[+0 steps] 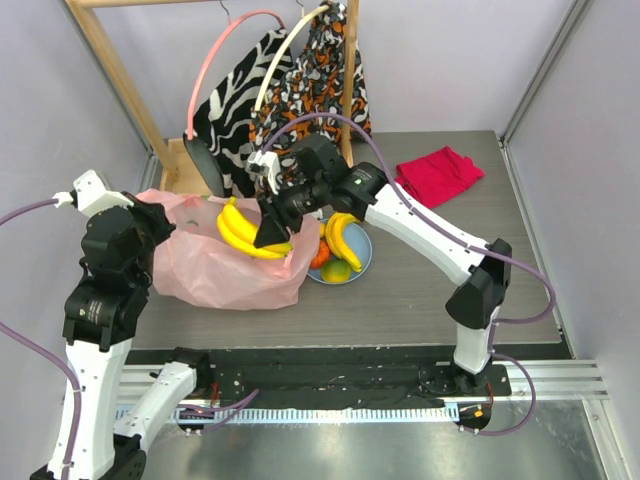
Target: Place the fruits into the plastic bag
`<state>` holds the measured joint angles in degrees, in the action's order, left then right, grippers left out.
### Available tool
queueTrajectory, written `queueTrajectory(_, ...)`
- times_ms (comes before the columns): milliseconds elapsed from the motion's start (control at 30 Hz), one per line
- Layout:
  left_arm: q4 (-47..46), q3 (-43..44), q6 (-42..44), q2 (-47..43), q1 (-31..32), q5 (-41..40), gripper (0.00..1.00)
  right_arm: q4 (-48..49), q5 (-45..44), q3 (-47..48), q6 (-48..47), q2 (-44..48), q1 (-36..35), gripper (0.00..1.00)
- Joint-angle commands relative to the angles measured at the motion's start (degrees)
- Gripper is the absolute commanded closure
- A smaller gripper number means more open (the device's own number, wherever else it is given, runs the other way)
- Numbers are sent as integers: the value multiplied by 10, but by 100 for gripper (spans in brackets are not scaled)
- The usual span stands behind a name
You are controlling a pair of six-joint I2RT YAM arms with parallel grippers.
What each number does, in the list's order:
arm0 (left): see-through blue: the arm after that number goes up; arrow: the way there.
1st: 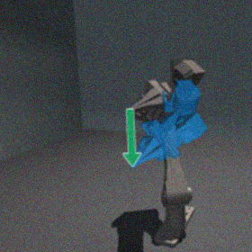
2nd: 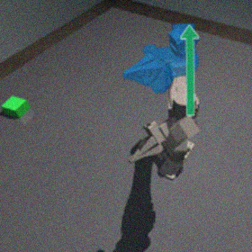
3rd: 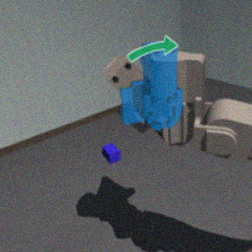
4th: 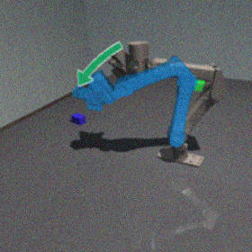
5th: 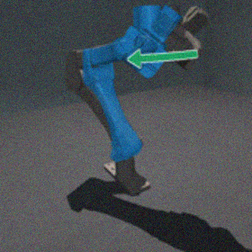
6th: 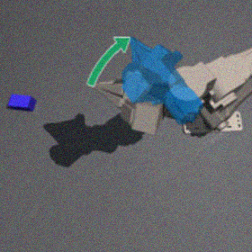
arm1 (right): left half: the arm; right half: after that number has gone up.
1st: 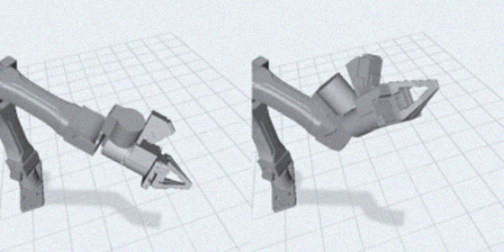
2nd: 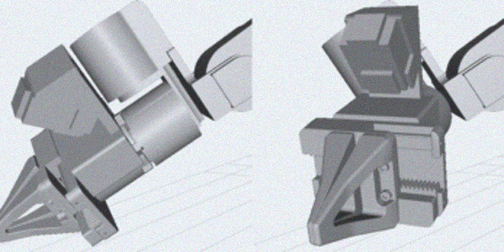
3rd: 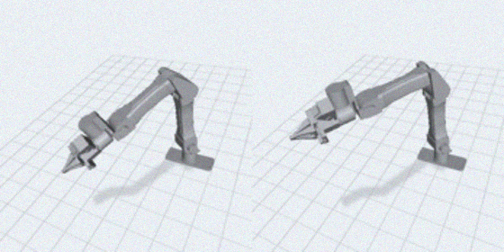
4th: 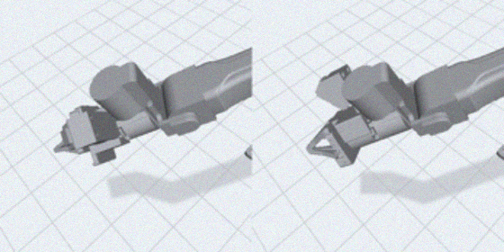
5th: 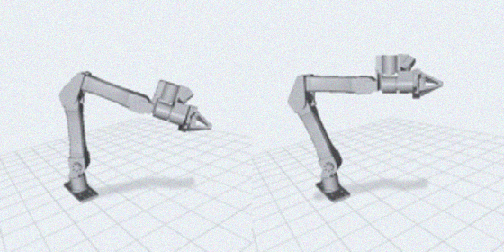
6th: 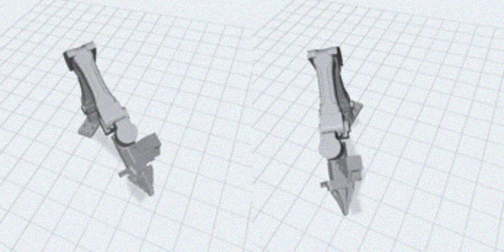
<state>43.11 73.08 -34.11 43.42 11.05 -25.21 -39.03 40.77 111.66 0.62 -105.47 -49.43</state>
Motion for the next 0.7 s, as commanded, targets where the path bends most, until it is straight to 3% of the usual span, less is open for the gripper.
queueTrajectory(0,-9,19,-3,2,-3,2,100,-18,-55,44,-76,-31,-6,99)
queueTrajectory(333,-24,24,2,12,-3,10,100,-7,-107,108,-135,-68,-20,99)
queueTrajectory(500,-19,15,-3,6,-3,11,100,18,-201,81,-176,-51,-66,99)
queueTrajectory(667,-10,13,-4,6,-3,9,100,47,-209,60,-178,-58,-85,99)
